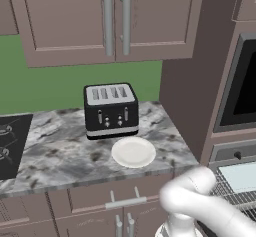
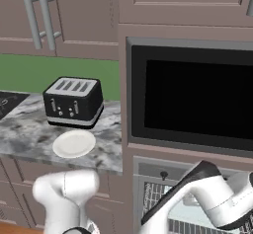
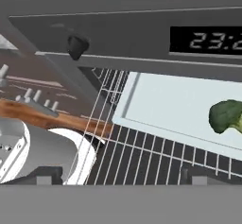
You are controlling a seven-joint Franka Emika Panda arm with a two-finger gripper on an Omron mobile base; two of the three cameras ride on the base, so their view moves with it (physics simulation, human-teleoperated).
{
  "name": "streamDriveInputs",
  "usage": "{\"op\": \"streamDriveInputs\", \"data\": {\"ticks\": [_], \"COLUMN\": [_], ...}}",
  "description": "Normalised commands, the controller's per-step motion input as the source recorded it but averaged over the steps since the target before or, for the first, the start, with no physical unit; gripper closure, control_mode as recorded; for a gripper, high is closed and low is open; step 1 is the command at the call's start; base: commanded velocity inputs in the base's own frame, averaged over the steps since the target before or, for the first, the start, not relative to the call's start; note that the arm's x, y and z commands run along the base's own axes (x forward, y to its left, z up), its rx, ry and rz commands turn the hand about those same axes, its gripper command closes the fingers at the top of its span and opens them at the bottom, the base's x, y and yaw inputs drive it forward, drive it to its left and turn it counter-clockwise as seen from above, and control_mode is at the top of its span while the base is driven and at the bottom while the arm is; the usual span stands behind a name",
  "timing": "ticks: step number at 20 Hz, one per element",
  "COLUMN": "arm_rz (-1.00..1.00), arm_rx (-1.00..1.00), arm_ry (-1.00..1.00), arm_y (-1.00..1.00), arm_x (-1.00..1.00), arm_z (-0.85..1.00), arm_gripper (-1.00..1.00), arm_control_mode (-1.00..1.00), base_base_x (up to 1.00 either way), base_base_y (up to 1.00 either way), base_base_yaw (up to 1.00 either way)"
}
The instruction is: Place the broccoli on the top rack of the oven.
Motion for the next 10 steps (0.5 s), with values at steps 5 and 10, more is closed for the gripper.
{"op": "streamDriveInputs", "data": {"ticks": [5, 10], "arm_rz": [-0.04, -0.13], "arm_rx": [-0.30, -0.34], "arm_ry": [-0.01, -0.01], "arm_y": [1.00, 1.00], "arm_x": [-0.58, -0.49], "arm_z": [0.50, 0.48], "arm_gripper": [-1.00, -1.00], "arm_control_mode": [-1.00, -1.00], "base_base_x": [0.00, 0.00], "base_base_y": [0.00, 0.00], "base_base_yaw": [0.00, 0.00]}}
